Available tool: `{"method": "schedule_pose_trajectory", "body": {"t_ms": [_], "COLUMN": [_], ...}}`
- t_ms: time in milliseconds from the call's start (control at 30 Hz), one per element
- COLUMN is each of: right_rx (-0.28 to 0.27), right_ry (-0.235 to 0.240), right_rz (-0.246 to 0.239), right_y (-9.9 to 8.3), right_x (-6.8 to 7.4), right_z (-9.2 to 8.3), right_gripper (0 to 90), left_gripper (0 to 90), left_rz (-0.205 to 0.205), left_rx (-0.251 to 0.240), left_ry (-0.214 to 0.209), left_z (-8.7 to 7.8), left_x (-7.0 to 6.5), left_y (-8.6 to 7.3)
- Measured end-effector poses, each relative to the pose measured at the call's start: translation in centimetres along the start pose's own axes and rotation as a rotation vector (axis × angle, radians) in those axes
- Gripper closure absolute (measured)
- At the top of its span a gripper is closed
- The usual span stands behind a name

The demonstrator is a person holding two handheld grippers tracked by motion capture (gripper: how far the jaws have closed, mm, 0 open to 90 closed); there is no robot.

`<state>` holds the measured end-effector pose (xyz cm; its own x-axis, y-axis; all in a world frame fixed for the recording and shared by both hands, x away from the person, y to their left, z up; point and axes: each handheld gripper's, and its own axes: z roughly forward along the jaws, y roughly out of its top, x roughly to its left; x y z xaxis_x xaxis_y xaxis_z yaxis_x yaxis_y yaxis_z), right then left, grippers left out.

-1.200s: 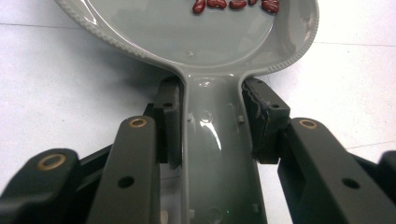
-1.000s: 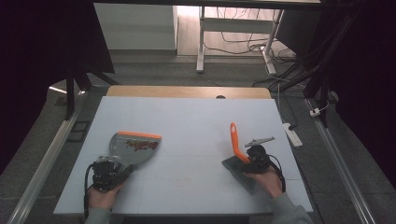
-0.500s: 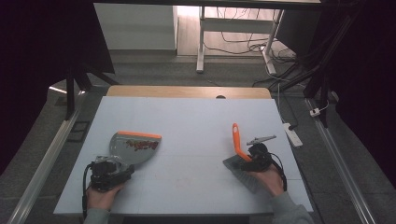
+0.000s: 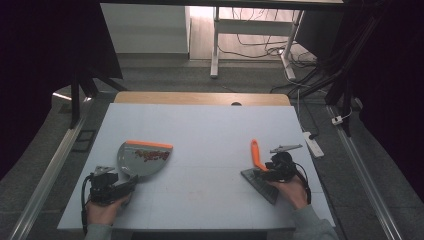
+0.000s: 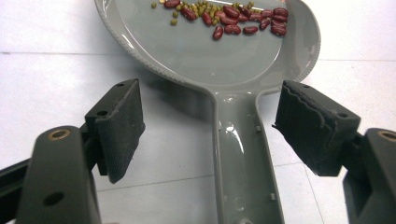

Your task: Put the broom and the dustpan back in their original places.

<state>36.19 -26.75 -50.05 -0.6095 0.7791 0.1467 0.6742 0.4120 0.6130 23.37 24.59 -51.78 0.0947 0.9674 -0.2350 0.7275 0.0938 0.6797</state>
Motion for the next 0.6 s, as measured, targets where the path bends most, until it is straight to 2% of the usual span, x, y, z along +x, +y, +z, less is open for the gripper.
{"method": "schedule_pose_trajectory", "body": {"t_ms": [100, 167, 367, 467, 600], "right_rx": [-0.024, -0.042, -0.089, -0.106, -0.144], "right_ry": [0.005, 0.019, 0.067, 0.085, 0.093], "right_rz": [-0.019, -0.037, -0.138, -0.179, -0.222], "right_y": [0.1, 0.2, 0.2, 0.1, -0.2], "right_x": [0.1, 0.3, 1.3, 1.8, 2.4], "right_z": [-0.5, -0.8, -1.2, -1.4, -1.7], "right_gripper": [35.9, 37.6, 40.8, 40.9, 40.9], "left_gripper": [24.5, 24.7, 27.0, 27.0, 27.0], "left_rz": [0.029, 0.051, 0.154, 0.223, 0.289], "left_rx": [-0.007, -0.004, -0.016, -0.008, -0.002], "left_ry": [-0.012, -0.036, -0.113, -0.146, -0.212], "left_z": [-0.3, -0.4, -1.1, -0.7, 0.2], "left_x": [0.1, 0.2, -0.2, -0.8, -1.3], "left_y": [0.1, 0.2, 1.0, 1.7, 2.7]}}
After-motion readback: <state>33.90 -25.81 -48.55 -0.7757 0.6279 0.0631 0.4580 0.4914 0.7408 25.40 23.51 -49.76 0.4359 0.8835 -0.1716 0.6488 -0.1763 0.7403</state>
